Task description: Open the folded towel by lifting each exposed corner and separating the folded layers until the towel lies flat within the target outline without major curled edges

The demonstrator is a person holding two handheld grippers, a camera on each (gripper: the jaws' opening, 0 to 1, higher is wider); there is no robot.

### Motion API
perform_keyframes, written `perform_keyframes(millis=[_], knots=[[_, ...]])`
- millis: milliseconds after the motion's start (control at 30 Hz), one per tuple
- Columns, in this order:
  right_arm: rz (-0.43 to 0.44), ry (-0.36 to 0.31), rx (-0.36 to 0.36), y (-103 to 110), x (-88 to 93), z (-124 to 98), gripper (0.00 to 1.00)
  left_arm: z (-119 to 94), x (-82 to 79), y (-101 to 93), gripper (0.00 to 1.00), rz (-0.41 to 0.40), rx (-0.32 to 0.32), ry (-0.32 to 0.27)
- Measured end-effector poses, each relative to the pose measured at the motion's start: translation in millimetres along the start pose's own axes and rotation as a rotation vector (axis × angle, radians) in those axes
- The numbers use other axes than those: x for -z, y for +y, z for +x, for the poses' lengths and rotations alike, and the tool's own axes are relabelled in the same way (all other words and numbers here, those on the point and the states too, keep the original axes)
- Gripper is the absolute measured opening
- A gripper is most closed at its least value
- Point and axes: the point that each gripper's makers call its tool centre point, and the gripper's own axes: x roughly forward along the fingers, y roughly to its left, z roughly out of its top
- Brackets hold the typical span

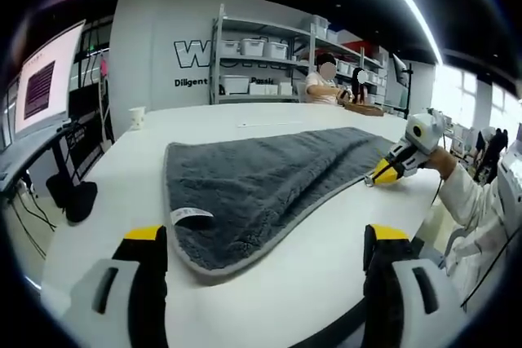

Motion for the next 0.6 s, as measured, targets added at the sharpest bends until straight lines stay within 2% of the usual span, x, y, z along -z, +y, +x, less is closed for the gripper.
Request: perform_keyframes(millis=[167,600], knots=[[-0.003,-0.006,-0.004,2.6,-1.2,-3.9,0.00,0.4,1.4,-0.3,0.98,-0.001,0.000,0.004],[-0.015,0.020,-0.056,24.5,4.0,-16.6,0.00,2.5,0.6,-3.6,0.98,0.004,0.008,0.005]])
